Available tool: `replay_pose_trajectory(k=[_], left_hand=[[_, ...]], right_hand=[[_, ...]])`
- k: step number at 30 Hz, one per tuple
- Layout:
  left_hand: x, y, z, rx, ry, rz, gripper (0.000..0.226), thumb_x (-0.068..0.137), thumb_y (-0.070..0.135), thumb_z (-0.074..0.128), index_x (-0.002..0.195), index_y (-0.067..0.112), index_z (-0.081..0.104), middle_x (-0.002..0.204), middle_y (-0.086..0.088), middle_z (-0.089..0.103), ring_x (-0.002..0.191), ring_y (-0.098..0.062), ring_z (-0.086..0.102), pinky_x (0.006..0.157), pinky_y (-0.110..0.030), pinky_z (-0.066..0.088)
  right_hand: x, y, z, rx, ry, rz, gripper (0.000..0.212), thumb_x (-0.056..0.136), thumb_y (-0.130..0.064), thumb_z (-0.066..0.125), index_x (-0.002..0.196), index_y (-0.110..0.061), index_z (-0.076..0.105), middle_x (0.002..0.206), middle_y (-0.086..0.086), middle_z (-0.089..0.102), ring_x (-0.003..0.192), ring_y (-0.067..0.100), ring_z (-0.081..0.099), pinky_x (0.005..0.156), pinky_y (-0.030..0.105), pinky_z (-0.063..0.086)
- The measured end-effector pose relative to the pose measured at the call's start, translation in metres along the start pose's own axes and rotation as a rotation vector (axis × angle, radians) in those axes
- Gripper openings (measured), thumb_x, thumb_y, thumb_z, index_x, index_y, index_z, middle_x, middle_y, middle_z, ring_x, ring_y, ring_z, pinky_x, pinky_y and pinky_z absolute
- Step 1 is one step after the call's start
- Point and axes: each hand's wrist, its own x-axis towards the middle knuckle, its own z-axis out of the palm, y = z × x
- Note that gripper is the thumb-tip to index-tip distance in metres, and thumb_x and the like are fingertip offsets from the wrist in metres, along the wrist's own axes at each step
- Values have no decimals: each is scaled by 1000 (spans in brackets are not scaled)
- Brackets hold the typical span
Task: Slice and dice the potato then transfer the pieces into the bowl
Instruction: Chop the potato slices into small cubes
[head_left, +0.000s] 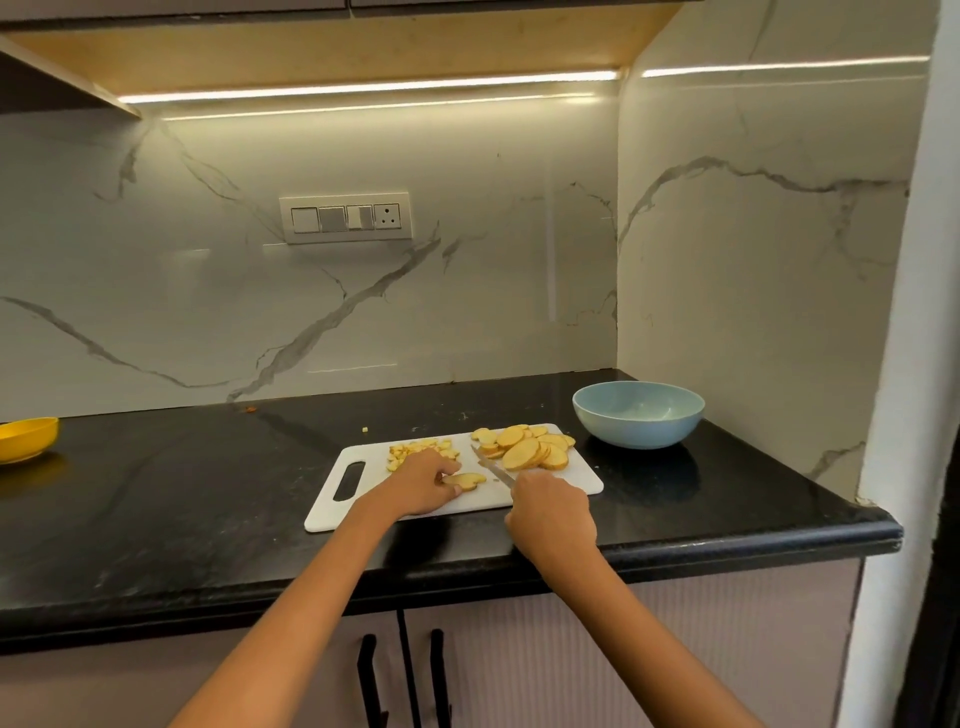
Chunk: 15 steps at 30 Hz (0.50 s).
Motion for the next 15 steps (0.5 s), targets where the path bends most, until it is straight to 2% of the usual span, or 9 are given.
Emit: replay_pose_trajectory(k=[3,6,10,13,14,15], left_hand=[[-3,0,2,-88,86,7,45,89,20,61,131,7,51,131,-9,55,115,-19,52,95,-21,39],[-5,-1,4,-148,105,13,42,88,17,63,128,6,55,130,-8,56,116,-19,53,92,-16,37],[-7,-1,7,-209,152,-2,38,86,16,65,122,6,60,125,-6,59,113,-18,55,93,-20,40],[-10,2,9,-214,168,-11,16,87,17,65,101,11,67,101,0,59,97,-13,53,86,-20,39],[-12,3,9,-200,171,-1,4,87,18,65,89,16,61,91,0,53,90,-12,50,81,-21,38],[-12,4,9,-182,173,-10,12,86,19,65,83,18,54,87,0,47,85,-13,46,78,-22,36]], right_hand=[[-8,-7,0,-70,-17,-11,25,97,-20,47,119,-10,54,110,7,60,96,20,61,77,26,46],[-12,-12,1,-123,-1,-27,25,98,-15,44,121,-9,53,110,8,60,95,21,61,74,26,44],[-11,-19,-1,-157,-20,-95,24,97,-11,44,119,-7,55,112,10,60,99,24,61,80,30,46],[-6,-24,-1,-163,-21,-118,22,96,-11,47,116,-7,56,111,10,61,99,23,61,79,29,46],[-5,-24,-1,-156,-22,-115,22,96,-12,47,116,-7,56,112,10,61,99,23,60,80,29,45],[-4,-24,-2,-144,-24,-108,23,96,-13,47,117,-8,55,113,10,60,100,22,60,80,29,45]])
